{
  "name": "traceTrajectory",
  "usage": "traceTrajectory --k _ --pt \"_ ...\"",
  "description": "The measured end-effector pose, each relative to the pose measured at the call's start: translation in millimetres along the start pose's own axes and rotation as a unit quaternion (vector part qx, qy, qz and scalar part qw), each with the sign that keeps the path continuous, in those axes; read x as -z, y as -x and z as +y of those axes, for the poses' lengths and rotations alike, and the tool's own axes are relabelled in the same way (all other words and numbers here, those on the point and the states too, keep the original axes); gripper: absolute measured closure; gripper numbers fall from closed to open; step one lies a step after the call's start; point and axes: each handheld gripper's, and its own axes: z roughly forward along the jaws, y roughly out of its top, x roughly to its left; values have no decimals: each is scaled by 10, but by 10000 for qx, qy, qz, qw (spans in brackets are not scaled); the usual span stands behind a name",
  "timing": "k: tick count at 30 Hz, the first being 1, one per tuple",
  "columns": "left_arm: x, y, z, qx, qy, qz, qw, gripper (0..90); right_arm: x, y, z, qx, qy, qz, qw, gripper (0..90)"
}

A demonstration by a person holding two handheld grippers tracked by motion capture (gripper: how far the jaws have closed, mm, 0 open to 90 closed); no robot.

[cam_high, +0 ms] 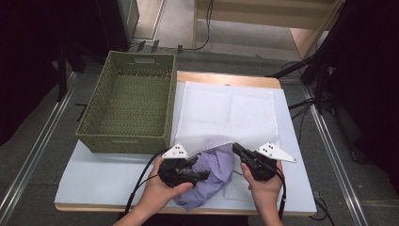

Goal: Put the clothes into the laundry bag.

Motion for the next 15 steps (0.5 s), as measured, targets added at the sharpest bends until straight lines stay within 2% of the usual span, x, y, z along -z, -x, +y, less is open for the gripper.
traceTrajectory --k 1,2,3,4,5,6,7,8,9,10,11,13,15 --pt "-31 16 -9 -94 -100 -6 9999 734 -8 -4 -6 -21 -8 7 10000 895" --pt "-88 45 -21 -272 -231 -61 9993 792 -18 -4 -13 -15 -16 12 10000 896" --pt "-88 45 -21 -272 -231 -61 9993 824 -37 -14 -25 -41 -40 30 10000 895" --pt "-169 92 -21 -488 -371 -47 9981 830 -53 -27 -32 -35 -61 43 10000 895" --pt "-169 92 -21 -488 -371 -47 9981 831 -53 -27 -32 -35 -61 43 10000 895" --pt "-261 115 28 -505 -386 149 9979 829 -68 -67 -42 -4 -115 72 9999 895" --pt "-284 98 47 -437 -367 254 9980 827 -67 -81 -42 35 -97 76 9999 895" --pt "-284 98 47 -437 -367 254 9980 828 -67 -81 -42 35 -97 76 9999 895" --pt "-328 53 71 -317 -298 438 9981 828 -63 -94 -41 29 -87 95 9999 896" --pt "-418 -10 77 -345 -301 903 9949 830 -39 -117 -35 43 -75 97 9999 895" --pt "-473 -57 67 -277 -345 935 9946 829 -30 -123 -32 41 -56 104 9999 896" --pt "-531 -111 46 -66 -404 769 9962 800 -20 -120 -32 61 -43 94 9999 895" --pt "-480 -90 47 -135 -301 778 9964 706 -12 -112 -39 54 -62 86 9999 895"
